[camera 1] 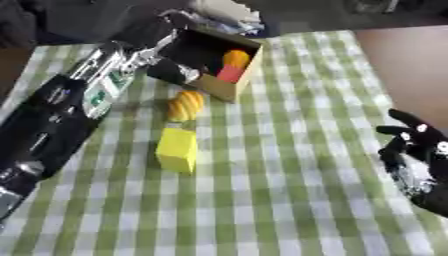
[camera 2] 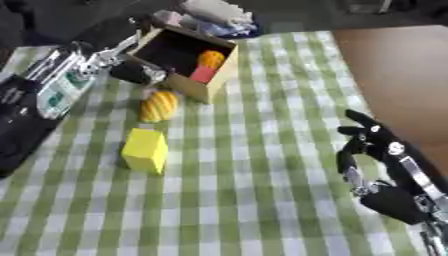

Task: Pick up objects on the table and place them in the box.

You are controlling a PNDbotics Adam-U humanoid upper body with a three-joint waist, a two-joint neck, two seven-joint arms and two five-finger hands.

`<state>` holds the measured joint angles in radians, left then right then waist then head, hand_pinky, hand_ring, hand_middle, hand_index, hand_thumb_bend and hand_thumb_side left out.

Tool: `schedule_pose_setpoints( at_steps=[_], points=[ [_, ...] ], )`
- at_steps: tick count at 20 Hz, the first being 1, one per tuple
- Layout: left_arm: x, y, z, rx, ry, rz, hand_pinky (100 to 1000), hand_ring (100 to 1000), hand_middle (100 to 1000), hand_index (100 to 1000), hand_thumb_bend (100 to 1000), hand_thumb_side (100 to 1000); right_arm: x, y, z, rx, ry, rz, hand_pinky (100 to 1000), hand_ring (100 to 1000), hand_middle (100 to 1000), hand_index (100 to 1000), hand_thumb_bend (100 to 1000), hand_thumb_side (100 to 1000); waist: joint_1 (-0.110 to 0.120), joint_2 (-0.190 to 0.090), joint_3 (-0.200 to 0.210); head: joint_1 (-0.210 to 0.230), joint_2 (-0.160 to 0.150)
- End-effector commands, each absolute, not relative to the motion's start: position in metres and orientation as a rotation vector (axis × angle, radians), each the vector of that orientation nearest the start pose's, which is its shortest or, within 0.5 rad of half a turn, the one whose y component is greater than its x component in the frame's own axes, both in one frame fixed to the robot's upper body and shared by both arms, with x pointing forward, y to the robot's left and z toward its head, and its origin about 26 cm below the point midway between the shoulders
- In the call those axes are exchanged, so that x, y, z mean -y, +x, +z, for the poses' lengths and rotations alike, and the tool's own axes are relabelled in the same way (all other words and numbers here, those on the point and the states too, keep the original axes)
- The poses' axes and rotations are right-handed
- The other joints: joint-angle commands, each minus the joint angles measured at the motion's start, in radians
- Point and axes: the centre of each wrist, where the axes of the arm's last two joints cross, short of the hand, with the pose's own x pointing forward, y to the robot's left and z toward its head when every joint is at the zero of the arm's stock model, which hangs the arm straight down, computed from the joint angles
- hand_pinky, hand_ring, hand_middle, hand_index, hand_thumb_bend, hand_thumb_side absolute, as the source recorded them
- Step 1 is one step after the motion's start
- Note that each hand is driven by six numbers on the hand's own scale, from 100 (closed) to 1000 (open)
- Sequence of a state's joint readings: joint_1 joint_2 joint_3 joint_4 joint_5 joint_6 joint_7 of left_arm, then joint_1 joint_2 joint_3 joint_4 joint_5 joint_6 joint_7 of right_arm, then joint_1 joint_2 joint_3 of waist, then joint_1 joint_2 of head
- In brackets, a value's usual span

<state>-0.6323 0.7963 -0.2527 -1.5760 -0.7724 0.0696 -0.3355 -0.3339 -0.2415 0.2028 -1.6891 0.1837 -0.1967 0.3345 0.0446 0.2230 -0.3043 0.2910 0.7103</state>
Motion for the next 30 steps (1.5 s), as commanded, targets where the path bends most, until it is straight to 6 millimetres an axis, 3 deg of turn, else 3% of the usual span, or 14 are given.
schedule_pose_setpoints(
  at_steps=[1, 8, 12, 20, 23, 30],
  points=[
    [-0.314, 0.350, 0.274, 1.439, 1.188, -1.577, 816, 808, 881, 952, 459, 717, 0.212, 0.339, 0.123, 2.052, 0.046, 0.965, 702, 897, 479, 983, 100, 470, 0.011, -0.010, 0.006, -0.012, -0.017],
    [-0.309, 0.322, 0.262, 1.265, 1.012, -1.817, 813, 796, 864, 942, 527, 841, 0.213, 0.339, 0.125, 2.057, 0.037, 0.965, 703, 899, 479, 983, 100, 470, 0.012, -0.007, 0.014, -0.025, -0.024],
    [-0.302, 0.309, 0.251, 1.153, 0.934, -1.965, 814, 791, 854, 939, 576, 865, 0.213, 0.340, 0.126, 2.060, 0.032, 0.962, 703, 900, 479, 983, 100, 470, 0.014, -0.006, 0.013, -0.029, -0.026],
    [-0.298, 0.306, 0.228, 1.048, 0.899, -2.042, 817, 801, 863, 934, 557, 684, 0.214, 0.340, 0.126, 2.061, 0.031, 0.964, 703, 901, 479, 983, 100, 470, 0.014, -0.008, 0.014, -0.036, -0.027],
    [-0.298, 0.309, 0.223, 1.051, 0.921, -2.029, 816, 803, 862, 930, 557, 576, 0.213, 0.340, 0.126, 2.062, 0.032, 0.964, 703, 902, 479, 983, 100, 469, 0.013, -0.008, 0.014, -0.037, -0.027],
    [-0.299, 0.318, 0.205, 1.040, 0.939, -2.005, 816, 808, 866, 932, 537, 545, 0.213, 0.340, 0.126, 2.063, 0.035, 0.963, 703, 903, 478, 983, 100, 470, 0.010, -0.007, 0.013, -0.037, -0.030]
  ],
)
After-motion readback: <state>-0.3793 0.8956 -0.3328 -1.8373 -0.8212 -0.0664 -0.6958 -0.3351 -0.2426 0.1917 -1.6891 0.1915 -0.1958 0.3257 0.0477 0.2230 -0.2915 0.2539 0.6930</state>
